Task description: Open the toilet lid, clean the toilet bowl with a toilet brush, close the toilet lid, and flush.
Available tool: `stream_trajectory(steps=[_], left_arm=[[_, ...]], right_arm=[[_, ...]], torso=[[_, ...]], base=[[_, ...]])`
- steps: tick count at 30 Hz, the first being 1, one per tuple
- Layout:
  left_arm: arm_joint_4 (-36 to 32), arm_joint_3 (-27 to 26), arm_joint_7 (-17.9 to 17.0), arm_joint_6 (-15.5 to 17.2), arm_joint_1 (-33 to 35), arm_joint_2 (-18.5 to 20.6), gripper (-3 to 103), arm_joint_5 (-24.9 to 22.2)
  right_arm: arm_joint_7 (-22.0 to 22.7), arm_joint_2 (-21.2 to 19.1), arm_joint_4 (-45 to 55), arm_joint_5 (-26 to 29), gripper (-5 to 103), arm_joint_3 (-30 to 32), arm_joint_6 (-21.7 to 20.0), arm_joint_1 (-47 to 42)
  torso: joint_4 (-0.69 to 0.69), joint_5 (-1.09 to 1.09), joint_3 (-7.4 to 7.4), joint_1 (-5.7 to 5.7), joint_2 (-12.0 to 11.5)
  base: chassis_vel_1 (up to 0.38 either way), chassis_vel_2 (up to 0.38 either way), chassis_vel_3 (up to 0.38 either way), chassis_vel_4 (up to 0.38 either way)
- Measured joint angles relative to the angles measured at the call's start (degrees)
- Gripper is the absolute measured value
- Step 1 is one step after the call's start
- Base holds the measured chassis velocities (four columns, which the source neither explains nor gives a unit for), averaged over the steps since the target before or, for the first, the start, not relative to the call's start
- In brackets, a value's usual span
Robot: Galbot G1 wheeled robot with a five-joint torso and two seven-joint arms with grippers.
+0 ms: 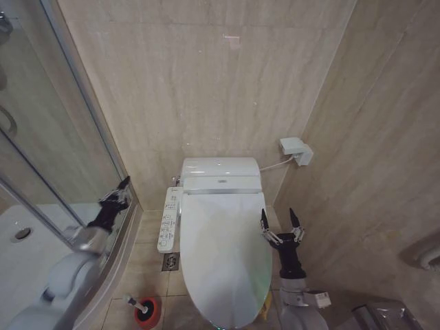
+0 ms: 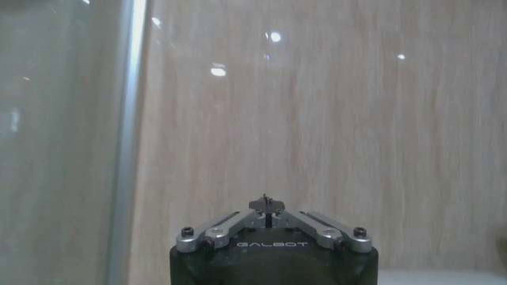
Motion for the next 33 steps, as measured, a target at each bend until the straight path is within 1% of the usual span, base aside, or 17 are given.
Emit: stream_trajectory(steps=[1, 2, 4, 5, 7, 8, 9, 10, 11, 16, 17, 20, 24, 25, 31, 32, 33], left_arm=[[-2.6, -1.5, -0.3, 0.2, 2.3, -0.6, 0, -0.1], [-7.3, -4.1, -0.7, 0.7, 6.0, -2.1, 7, -0.1], [-13.3, -6.3, -1.2, 1.0, 11.7, -4.7, 7, 0.3], [-13.3, -6.3, -1.2, 1.0, 11.7, -4.7, 7, 0.3], [-17.5, -7.4, -1.4, 0.3, 17.1, -8.5, 7, 2.5], [-18.9, -7.5, -1.6, -0.5, 19.1, -10.7, 7, 3.9], [-18.9, -7.5, -1.6, -0.5, 19.1, -10.7, 7, 3.9], [-20.3, -7.0, -2.0, -1.1, 21.1, -12.9, 34, 5.3], [-20.9, -6.4, -2.3, -1.3, 22.1, -14.1, 34, 6.1], [-21.6, -3.8, -2.6, -2.4, 23.8, -17.0, 34, 8.6], [-21.2, -3.0, -2.4, -2.8, 23.7, -17.2, 61, 9.1], [-20.0, -1.7, -1.7, -3.8, 23.2, -17.2, 61, 10.3], [-18.6, -1.4, -1.5, -4.3, 22.5, -17.3, 61, 10.4], [-18.2, -1.5, -1.4, -4.3, 22.1, -17.3, 88, 10.2], [-15.5, -1.7, -1.3, -4.2, 20.9, -17.2, 88, 9.9], [-14.4, -1.5, -1.3, -4.2, 20.6, -17.1, 100, 9.9], [-13.5, -1.3, -1.3, -4.2, 20.2, -17.1, 100, 9.9]], right_arm=[[0.0, 0.0, 0.2, 0.0, 100, 0.1, 0.1, -0.1], [0.0, 0.1, 0.4, -0.3, 100, 0.3, 0.3, -0.2], [0.0, 0.4, 0.8, -0.9, 100, 0.8, 0.7, -0.5], [0.0, 0.4, 0.8, -0.9, 100, 0.8, 0.7, -0.5], [0.4, 0.5, 1.3, -1.2, 100, 0.9, 0.9, -0.9], [0.6, 0.6, 1.6, -1.5, 100, 0.9, 0.9, -1.0], [0.6, 0.6, 1.6, -1.5, 100, 0.9, 0.9, -1.0], [0.7, 0.7, 1.7, -1.8, 100, 0.9, 0.9, -1.1], [0.8, 0.8, 1.7, -2.0, 100, 0.8, 0.9, -1.1], [2.0, 1.1, 1.8, -3.0, 100, 0.9, 0.8, -1.3], [2.4, 1.3, 1.9, -3.1, 100, 1.1, 0.7, -1.5], [2.6, 1.6, 2.2, -3.2, 100, 2.1, 0.7, -2.3], [2.8, 2.1, 2.3, -3.5, 100, 3.0, 0.4, -2.6], [3.0, 2.2, 2.3, -3.5, 100, 3.2, 0.2, -2.6], [3.1, 3.3, 2.2, -3.5, 100, 3.5, 0.1, -2.6], [3.0, 3.8, 2.2, -3.5, 100, 3.6, 0.1, -2.5], [3.0, 4.1, 2.2, -3.5, 100, 3.7, 0.1, -2.4]], torso=[[0.02, 0.0, 0.0, 0.0, 0.0], [0.01, 0.0, 0.0, 0.0, 0.0], [0.0, 0.01, 0.0, 0.0, 0.0], [0.0, 0.01, 0.0, 0.0, 0.0], [0.02, 0.01, 0.01, 0.0, 0.0], [0.0, 0.01, 0.0, 0.0, 0.0], [0.0, 0.01, 0.0, 0.0, 0.0], [0.01, 0.0, 0.0, 0.0, 0.0], [0.01, 0.0, 0.0, 0.0, 0.0], [0.01, 0.0, 0.01, 0.01, 0.0], [0.0, 0.01, 0.01, 0.01, 0.0], [-0.03, -0.01, 0.01, 0.01, 0.0], [0.0, -0.01, 0.01, 0.01, 0.0], [0.0, -0.01, 0.01, 0.01, 0.0], [0.01, -0.01, 0.02, 0.02, 0.0], [0.0, -0.01, 0.02, 0.02, 0.0], [0.0, -0.01, 0.02, 0.03, 0.0]], base=[[0.0, 0.0, 0.0, 0.0], [0.0, 0.0, 0.0, 0.0], [0.0, 0.0, 0.0, 0.0], [0.0, 0.0, 0.0, 0.0], [0.0, 0.0, 0.0, 0.0], [0.0, 0.0, 0.0, 0.0], [0.0, 0.0, 0.0, 0.0], [0.0, 0.0, 0.0, 0.0], [0.0, 0.0, 0.0, 0.0], [0.0, 0.0, 0.0, 0.0], [0.0, 0.0, 0.0, 0.0], [0.0, 0.0, 0.0, 0.0], [0.0, 0.0, 0.0, 0.0], [0.0, 0.0, 0.0, 0.0], [0.0, 0.0, 0.0, 0.0], [0.0, 0.0, 0.0, 0.0], [0.0, 0.0, 0.0, 0.0]])
